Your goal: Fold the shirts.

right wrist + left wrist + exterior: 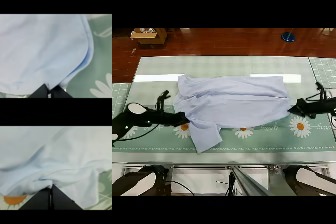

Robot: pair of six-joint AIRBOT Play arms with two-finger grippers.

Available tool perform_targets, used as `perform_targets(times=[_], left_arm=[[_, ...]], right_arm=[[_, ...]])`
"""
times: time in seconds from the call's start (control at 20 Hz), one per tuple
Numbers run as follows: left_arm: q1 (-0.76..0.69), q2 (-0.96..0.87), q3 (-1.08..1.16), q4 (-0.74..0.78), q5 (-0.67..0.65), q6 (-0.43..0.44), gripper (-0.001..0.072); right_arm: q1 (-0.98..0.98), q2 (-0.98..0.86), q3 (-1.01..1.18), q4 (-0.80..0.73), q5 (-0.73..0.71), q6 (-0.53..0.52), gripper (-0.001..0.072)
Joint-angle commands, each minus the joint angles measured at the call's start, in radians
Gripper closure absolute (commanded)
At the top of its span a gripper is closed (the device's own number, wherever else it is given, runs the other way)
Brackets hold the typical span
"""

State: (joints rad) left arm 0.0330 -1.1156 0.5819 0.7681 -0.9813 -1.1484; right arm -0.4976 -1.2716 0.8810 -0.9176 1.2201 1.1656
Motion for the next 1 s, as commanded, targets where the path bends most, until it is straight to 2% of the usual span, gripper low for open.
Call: perform_targets(times=[0.0, 0.1, 0.25, 0.45, 0.55, 0.7, 0.95], left_arm=[[0.000, 0.085, 0.180, -0.010, 0.011, 0.010, 0.0684], [-0.001, 0.087, 0.306, -0.010, 0.068, 0.005, 0.0684], [-0.002, 0.018, 0.433, -0.010, 0.155, -0.008, 0.0684], [-0.001, -0.201, 0.568, -0.010, 0.163, -0.012, 0.0684], [0.000, -0.317, 0.640, -0.012, 0.162, -0.045, 0.0684], [0.000, -0.465, 0.746, -0.044, 0.162, -0.062, 0.0684], [-0.001, -0.628, 0.839, -0.058, 0.160, -0.077, 0.0684]], right_arm=[[0.011, 0.103, 0.149, 0.074, -0.001, -0.023, 0.0675], [0.042, 0.097, 0.217, 0.114, -0.026, -0.023, 0.0675], [0.116, 0.053, 0.267, 0.111, -0.175, -0.017, 0.0675], [0.189, -0.091, 0.321, 0.132, -0.353, 0.005, 0.0675], [0.203, -0.172, 0.360, 0.177, -0.419, 0.005, 0.0675], [0.206, -0.286, 0.430, 0.224, -0.480, 0.008, 0.0675], [0.207, -0.439, 0.480, 0.234, -0.503, 0.006, 0.0674]])
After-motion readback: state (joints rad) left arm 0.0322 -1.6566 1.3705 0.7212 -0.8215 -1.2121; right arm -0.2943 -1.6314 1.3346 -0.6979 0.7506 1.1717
